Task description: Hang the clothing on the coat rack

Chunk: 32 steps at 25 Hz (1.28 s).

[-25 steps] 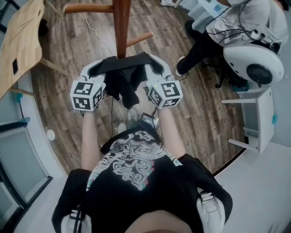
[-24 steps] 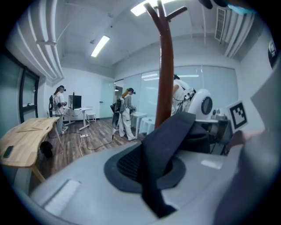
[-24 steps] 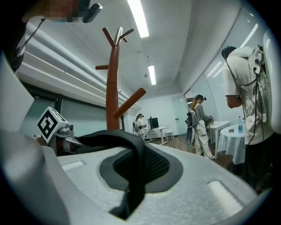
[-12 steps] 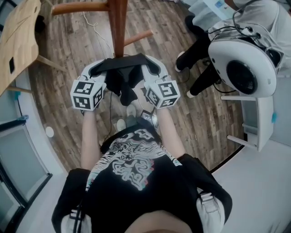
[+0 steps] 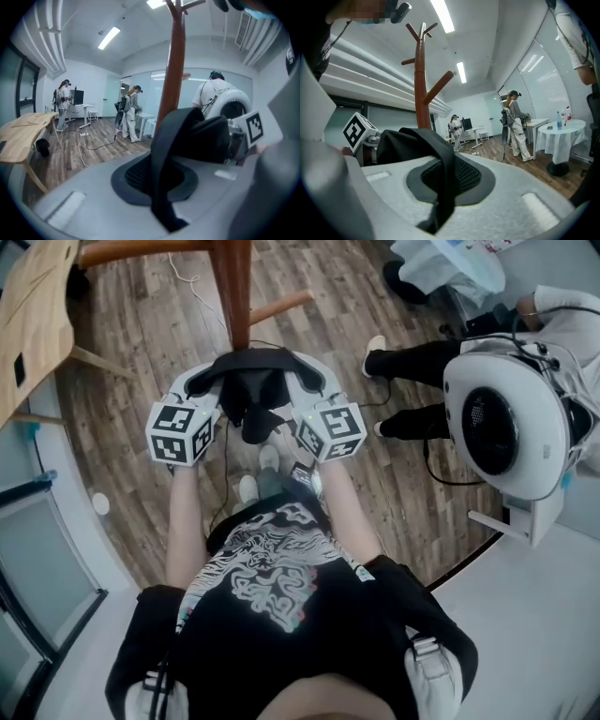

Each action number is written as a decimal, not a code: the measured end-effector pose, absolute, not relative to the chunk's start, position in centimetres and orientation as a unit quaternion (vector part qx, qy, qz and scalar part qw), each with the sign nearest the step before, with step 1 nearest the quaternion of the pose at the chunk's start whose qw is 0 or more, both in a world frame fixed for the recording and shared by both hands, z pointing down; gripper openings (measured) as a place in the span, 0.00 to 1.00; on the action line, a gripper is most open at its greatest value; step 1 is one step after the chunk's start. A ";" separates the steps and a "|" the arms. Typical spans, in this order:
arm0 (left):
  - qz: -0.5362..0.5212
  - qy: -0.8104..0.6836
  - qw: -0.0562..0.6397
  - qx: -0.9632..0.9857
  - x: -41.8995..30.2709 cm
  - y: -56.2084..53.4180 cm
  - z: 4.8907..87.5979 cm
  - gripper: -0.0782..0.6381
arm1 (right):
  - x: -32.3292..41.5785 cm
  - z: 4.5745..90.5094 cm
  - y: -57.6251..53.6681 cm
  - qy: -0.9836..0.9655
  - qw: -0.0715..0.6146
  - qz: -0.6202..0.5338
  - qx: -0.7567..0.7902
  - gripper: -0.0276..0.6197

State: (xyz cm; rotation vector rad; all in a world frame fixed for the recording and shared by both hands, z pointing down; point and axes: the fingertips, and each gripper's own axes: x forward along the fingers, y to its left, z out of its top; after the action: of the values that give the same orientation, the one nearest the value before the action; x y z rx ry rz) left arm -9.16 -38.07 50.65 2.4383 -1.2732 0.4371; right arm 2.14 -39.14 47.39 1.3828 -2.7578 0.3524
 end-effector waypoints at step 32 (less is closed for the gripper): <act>0.179 -0.433 0.174 0.866 -8.8 -36.1 50.8 0.36 | 1.4 48.5 -37.2 -0.888 0.066 0.119 0.440 0.13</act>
State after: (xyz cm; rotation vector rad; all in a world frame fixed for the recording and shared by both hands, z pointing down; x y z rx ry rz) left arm -8.83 -36.10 50.81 2.4547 -1.2266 0.5085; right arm 1.45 -37.16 48.53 1.3254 -2.6771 0.3593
